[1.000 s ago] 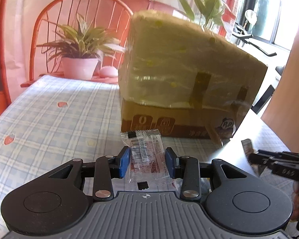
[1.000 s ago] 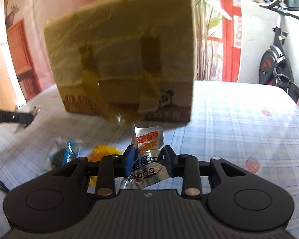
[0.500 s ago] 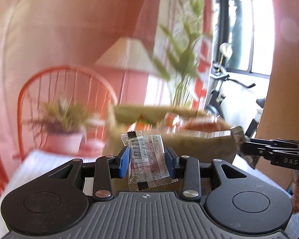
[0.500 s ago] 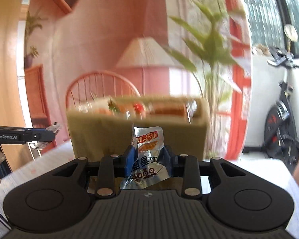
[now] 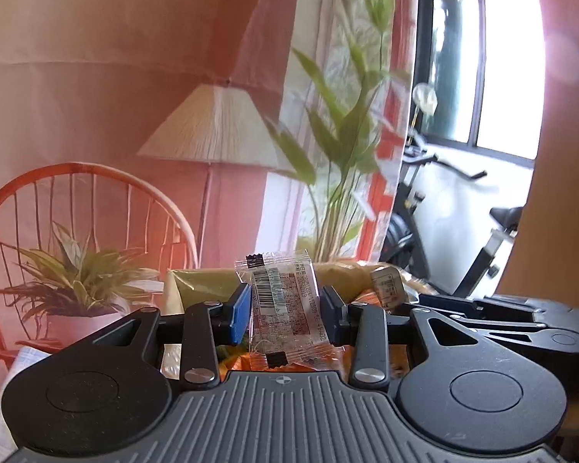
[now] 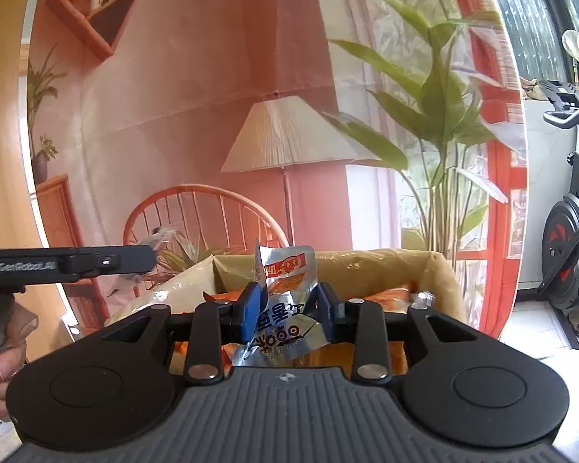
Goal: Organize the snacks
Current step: 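Lift the cracker packet and silver pouch with both tools and carry them over the box, then open both tools to drop the cracker packet and silver pouch into the box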
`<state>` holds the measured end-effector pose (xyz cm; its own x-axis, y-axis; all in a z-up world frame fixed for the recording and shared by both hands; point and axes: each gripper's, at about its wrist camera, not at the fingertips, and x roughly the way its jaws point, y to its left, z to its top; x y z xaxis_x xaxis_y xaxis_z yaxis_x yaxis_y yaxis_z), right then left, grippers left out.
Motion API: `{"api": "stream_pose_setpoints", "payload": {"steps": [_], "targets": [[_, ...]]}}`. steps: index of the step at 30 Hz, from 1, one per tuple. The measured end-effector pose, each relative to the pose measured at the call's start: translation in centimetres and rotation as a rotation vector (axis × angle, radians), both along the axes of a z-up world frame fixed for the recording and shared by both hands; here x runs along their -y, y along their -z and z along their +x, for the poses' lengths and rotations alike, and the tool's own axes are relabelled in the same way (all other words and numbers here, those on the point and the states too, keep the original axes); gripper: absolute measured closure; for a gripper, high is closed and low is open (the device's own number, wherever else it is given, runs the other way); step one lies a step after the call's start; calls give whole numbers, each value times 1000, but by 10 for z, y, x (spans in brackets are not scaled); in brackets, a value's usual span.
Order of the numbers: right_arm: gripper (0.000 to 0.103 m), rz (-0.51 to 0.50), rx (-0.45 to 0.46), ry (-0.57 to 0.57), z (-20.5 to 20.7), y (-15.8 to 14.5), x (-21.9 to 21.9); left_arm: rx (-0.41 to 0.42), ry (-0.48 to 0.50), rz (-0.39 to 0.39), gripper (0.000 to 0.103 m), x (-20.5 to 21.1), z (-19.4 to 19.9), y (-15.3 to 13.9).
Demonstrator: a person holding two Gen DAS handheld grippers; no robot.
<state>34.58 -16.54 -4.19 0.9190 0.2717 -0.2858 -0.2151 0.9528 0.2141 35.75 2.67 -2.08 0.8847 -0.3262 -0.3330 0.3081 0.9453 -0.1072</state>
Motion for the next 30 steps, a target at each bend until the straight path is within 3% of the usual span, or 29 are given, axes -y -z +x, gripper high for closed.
{"api": "stream_pose_setpoints", "payload": {"steps": [3,7,13,17,30], "targets": [[69,-50,-12,-5,11,4,-10,-27,1,26,62,2,14,6],[68,-65,-35,-14,19,12,-16,-75,2,-6,61,-1,31,10],[58,-84,-62,-10,19,21,-19,-113,-29,-3,49,-1,38,17],[51,-77,-60,-2,11,21,-15,-127,-49,13,41,-3,33,18],[48,-40,-20,9,-34,7,-8,-111,-33,-11,40,-20,-26,10]]}}
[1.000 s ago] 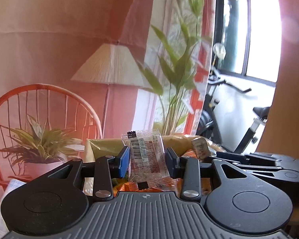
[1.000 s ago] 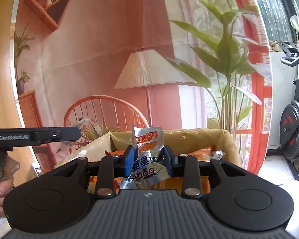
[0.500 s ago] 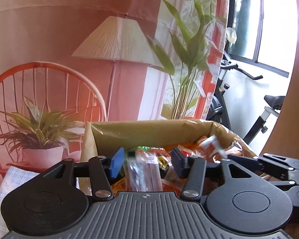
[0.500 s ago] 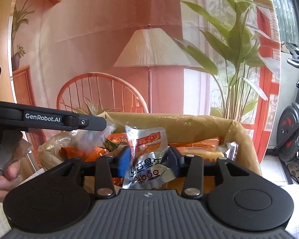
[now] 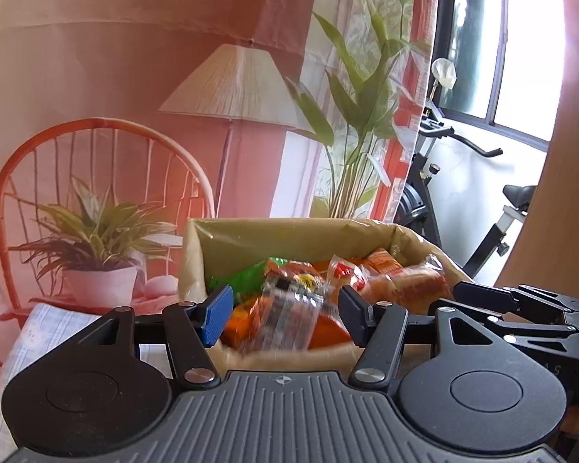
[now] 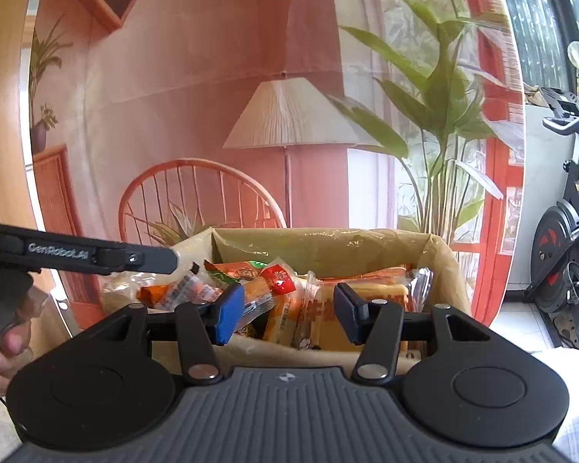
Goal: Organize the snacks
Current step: 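Move both tools back from the box to the remaining snacks, then close the left tool on the black ball packet while the right tool closes on the yellow candy packet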
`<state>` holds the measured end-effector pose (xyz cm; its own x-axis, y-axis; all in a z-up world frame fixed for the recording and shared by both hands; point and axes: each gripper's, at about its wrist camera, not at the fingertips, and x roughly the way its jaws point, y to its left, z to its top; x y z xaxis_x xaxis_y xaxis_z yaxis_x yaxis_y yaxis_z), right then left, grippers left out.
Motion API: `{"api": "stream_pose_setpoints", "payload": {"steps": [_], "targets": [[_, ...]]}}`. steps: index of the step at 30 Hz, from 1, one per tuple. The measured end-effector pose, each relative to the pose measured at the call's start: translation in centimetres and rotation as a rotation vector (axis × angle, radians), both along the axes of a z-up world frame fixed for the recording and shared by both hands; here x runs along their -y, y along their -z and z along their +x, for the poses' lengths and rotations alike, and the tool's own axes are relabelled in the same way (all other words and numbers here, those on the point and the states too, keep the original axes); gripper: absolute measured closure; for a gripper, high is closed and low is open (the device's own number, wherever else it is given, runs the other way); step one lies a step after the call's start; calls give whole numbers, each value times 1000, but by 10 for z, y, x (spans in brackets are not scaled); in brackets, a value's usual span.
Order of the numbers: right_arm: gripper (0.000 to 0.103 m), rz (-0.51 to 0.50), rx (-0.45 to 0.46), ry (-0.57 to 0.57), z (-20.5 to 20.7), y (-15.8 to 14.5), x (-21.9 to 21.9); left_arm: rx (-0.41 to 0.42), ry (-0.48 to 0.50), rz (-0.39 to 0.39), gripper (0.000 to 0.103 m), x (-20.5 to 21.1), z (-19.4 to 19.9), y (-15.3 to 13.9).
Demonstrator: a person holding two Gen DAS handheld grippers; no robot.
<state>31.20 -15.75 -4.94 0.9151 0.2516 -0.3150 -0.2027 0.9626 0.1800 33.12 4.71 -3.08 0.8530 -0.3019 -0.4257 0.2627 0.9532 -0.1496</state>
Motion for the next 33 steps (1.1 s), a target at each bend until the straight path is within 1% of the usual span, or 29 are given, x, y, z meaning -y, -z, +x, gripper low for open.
{"api": "stream_pose_setpoints", "payload": {"steps": [2,5,11,15,19,23,28,33], "targets": [[48,0,10,0,-13,0,-1,6,-4,2,40,-4,-16,2],[48,2,16,0,-34,4,-3,-5,0,2,40,-9,-35,9],[48,14,-20,3,-65,27,-7,-77,-11,-12,40,-13,-64,42],[48,11,-74,-2,-77,48,-11,-165,-17,-28,40,-7,-69,74],[48,19,-129,7,-85,72,-12,-242,-14,-26,41,4,-73,105],[48,3,-184,16,-92,94,-12,-316,8,-30,41,17,-75,132],[48,-1,-255,33,-98,121,-10,-404,31,-30,40,27,-73,157],[48,0,-308,43,-104,141,-9,-462,52,-20,40,33,-68,174]]}}
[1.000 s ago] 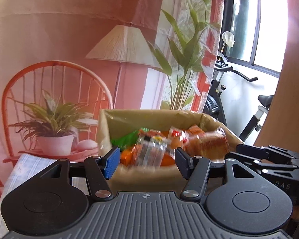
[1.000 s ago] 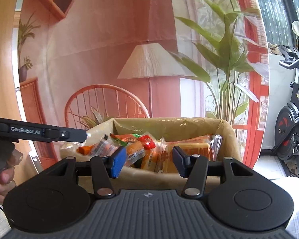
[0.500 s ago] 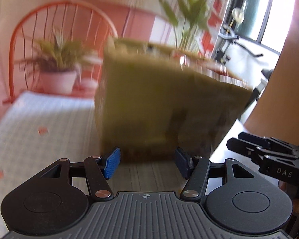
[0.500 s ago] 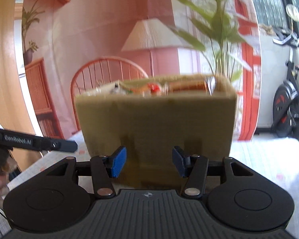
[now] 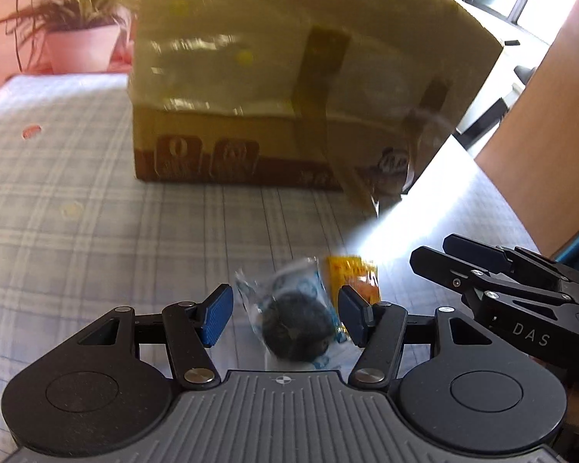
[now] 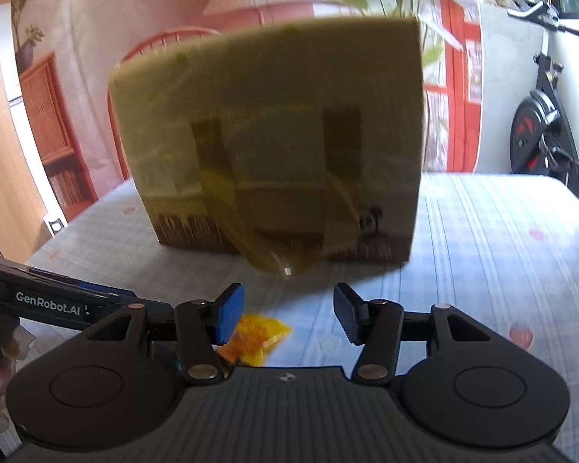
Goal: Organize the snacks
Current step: 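Close the left tool on the black ball packet while the right tool closes on the yellow candy packet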
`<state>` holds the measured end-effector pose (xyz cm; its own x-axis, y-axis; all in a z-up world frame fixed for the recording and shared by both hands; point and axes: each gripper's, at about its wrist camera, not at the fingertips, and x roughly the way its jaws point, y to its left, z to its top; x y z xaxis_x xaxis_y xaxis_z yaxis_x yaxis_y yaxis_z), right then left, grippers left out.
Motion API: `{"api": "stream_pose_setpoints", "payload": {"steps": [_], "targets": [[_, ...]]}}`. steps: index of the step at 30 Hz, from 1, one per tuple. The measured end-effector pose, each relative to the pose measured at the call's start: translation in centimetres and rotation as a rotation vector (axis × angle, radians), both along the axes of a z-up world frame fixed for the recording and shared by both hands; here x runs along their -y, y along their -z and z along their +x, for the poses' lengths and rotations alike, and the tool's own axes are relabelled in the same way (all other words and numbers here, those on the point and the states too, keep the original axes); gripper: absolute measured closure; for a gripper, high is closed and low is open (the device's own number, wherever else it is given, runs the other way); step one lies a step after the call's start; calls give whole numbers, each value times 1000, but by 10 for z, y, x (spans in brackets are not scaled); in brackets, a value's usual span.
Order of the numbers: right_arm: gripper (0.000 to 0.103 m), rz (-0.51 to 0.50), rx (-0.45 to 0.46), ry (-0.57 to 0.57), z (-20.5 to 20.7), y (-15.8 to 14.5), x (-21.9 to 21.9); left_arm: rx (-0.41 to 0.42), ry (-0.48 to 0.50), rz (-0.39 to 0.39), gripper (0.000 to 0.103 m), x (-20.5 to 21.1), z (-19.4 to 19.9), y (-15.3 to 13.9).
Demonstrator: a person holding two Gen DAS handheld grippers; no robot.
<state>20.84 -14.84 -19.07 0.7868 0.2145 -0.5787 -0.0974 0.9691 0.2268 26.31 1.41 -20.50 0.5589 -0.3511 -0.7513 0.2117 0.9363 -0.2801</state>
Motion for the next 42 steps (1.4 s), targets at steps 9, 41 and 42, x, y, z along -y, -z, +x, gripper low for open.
{"api": "stream_pose_setpoints", "payload": {"steps": [9,41,42], "targets": [[48,11,-40,-1,2,12,-2,9,22,25,50,8,-7,11],[69,-117,-120,-52,21,25,-43,81,-125,-15,61,-42,-20,4],[69,-113,-114,-50,20,23,-42,80,-122,-17,61,-42,-19,3]]}}
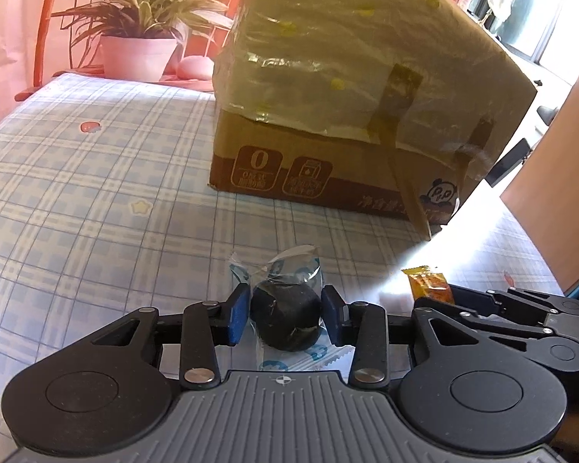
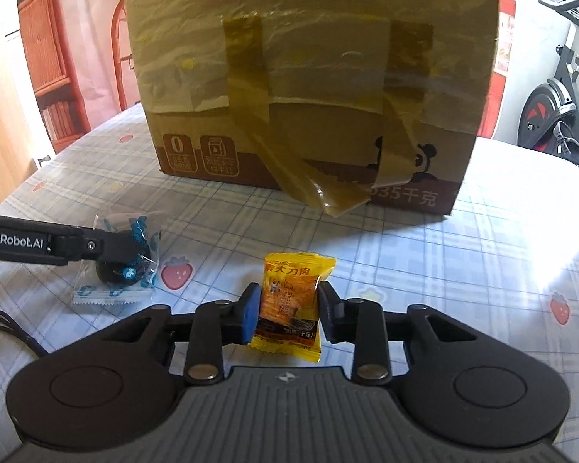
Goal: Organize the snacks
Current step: 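Close the left tool on the black ball packet while the right tool closes on the yellow candy packet, then lift the ball packet and yellow candy packet with both tools and carry them over the box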
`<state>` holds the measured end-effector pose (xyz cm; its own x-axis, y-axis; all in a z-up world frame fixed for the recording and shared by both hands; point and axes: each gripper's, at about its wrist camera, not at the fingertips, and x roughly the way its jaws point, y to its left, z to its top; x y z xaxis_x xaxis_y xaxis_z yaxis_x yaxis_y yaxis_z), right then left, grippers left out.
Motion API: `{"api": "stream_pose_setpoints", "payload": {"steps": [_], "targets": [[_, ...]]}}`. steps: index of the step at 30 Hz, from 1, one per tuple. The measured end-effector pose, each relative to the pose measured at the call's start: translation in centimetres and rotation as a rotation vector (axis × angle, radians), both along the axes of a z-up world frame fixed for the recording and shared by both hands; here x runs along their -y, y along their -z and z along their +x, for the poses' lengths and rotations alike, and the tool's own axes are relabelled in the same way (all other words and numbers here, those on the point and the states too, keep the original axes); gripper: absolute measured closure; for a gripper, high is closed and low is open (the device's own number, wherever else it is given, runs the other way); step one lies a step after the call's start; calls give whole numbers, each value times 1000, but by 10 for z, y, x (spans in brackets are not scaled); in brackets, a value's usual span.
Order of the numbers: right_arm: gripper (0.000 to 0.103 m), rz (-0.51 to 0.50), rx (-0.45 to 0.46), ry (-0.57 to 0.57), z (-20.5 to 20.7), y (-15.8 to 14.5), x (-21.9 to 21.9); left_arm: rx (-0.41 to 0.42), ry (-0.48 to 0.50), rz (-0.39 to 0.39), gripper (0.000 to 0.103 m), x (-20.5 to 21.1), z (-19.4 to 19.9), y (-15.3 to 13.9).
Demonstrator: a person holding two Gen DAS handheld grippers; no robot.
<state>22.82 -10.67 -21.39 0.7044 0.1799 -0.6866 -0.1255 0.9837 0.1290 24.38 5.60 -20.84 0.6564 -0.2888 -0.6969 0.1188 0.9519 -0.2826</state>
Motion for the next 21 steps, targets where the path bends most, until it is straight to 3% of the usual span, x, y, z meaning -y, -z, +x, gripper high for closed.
{"api": "stream_pose_setpoints", "payload": {"steps": [8,21], "targets": [[69,4,31,31,-12,-13,10,37,56,0,61,11,-1,-11],[69,-8,116,62,-14,-47,23,122,66,15,61,8,-1,-41]]}}
